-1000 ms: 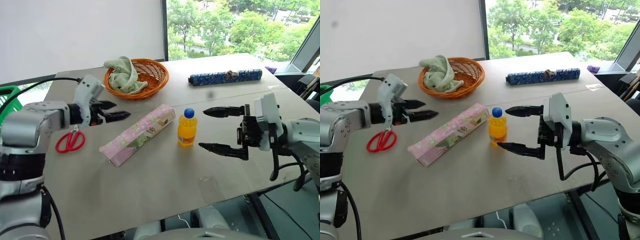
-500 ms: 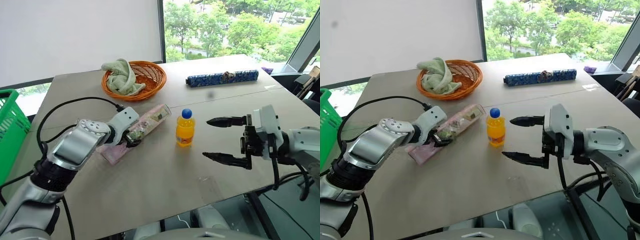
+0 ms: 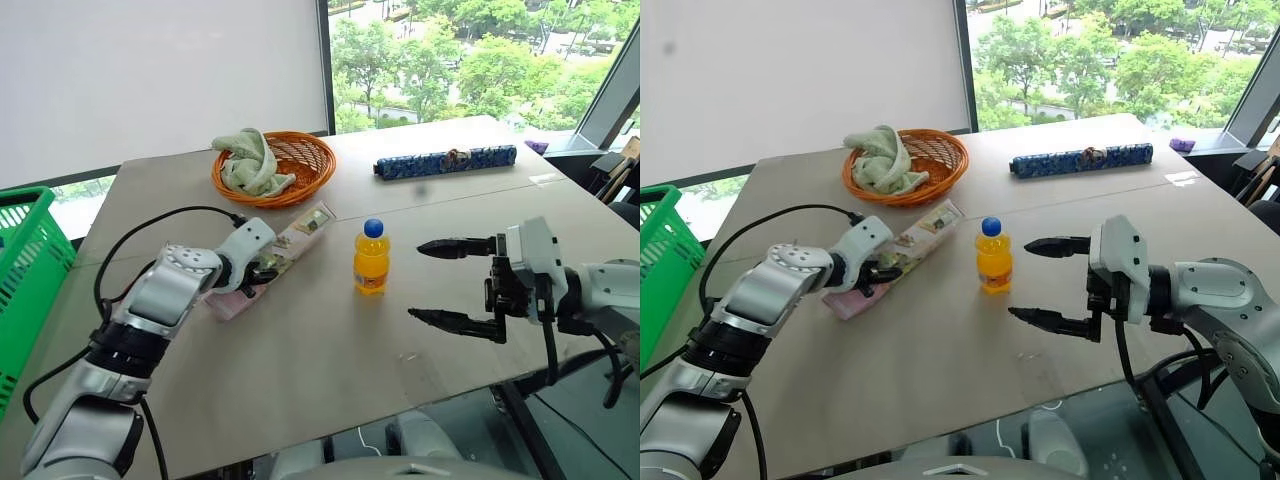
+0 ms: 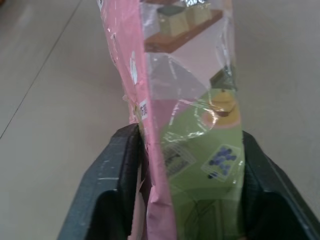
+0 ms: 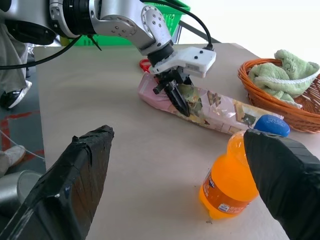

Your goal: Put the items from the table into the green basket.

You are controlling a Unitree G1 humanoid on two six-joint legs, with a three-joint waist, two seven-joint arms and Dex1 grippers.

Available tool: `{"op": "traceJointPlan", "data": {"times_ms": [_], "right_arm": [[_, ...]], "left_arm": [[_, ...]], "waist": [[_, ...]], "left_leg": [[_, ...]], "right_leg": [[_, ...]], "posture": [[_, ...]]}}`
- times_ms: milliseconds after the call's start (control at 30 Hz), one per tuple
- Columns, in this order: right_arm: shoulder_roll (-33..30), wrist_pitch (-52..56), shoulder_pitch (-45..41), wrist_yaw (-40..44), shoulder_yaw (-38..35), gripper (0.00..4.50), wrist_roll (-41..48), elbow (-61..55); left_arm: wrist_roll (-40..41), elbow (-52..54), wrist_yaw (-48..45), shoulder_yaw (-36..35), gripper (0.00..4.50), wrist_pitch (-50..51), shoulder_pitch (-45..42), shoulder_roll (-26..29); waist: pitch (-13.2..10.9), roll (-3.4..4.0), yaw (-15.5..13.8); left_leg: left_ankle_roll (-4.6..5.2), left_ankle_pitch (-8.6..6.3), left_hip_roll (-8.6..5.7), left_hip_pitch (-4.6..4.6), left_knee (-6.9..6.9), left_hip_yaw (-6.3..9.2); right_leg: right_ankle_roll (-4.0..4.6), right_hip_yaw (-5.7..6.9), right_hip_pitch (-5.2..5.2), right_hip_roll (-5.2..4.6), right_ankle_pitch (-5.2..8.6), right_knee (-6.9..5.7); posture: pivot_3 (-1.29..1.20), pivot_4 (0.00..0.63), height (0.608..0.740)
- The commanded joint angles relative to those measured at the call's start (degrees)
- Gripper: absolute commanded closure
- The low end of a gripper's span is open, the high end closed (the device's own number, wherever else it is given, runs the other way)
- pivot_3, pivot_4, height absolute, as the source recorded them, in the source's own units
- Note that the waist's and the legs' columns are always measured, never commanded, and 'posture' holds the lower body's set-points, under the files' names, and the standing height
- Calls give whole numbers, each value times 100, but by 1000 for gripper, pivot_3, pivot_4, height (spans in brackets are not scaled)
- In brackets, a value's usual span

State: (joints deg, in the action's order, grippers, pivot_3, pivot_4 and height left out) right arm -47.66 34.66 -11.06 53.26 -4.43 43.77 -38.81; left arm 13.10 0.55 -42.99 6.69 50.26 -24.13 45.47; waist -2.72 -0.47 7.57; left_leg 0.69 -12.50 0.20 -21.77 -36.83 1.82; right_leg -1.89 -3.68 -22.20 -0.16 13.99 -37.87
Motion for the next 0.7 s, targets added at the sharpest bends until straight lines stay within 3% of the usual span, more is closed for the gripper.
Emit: {"op": "traceJointPlan", "data": {"times_ms": [33,133,267,400,533,700], "right_arm": [[71,-142,-202,-27,26,0,-36,-72],[262,-75,-640,-205,171,0,-60,-13],[622,788,-2459,-958,841,0,-419,543],[1163,1218,-3966,-872,1396,0,-559,1476],[1925,1912,-5152,-1020,1444,0,-424,2645],[2373,1696,-5648,-564,1529,0,-505,3141]], "left_arm": [[1071,420,-332,-1355,2645,653,175,-58],[1824,982,-525,-2553,2645,1296,631,175],[2085,1289,-142,-3839,2645,1738,969,366],[1961,1220,416,-4374,2645,1691,715,500],[1708,711,813,-4778,2645,1310,318,940],[887,-770,1435,-5228,2645,170,-112,1954]], "waist": [[-5,-11,12],[-10,-20,83],[-20,-27,146],[-18,-30,23],[-16,-34,-146],[-7,-67,-351]], "left_leg": [[0,0,2,-12,1,1],[1,0,5,-62,1,0],[1,0,17,-101,0,-12],[1,1,18,-99,2,12],[0,1,15,-105,5,12],[-1,0,9,-118,33,7]], "right_leg": [[-1,1,-10,1,0,1],[-19,0,-63,3,-10,-2],[-23,-16,-115,1,-17,-19],[-17,10,-115,13,-16,-22],[1,13,-117,13,-29,-22],[7,12,-139,5,-32,-13]], "posture": [[-161,0,740],[-144,0,740],[-73,0,740],[-22,0,740],[29,0,740],[108,0,740]]}}
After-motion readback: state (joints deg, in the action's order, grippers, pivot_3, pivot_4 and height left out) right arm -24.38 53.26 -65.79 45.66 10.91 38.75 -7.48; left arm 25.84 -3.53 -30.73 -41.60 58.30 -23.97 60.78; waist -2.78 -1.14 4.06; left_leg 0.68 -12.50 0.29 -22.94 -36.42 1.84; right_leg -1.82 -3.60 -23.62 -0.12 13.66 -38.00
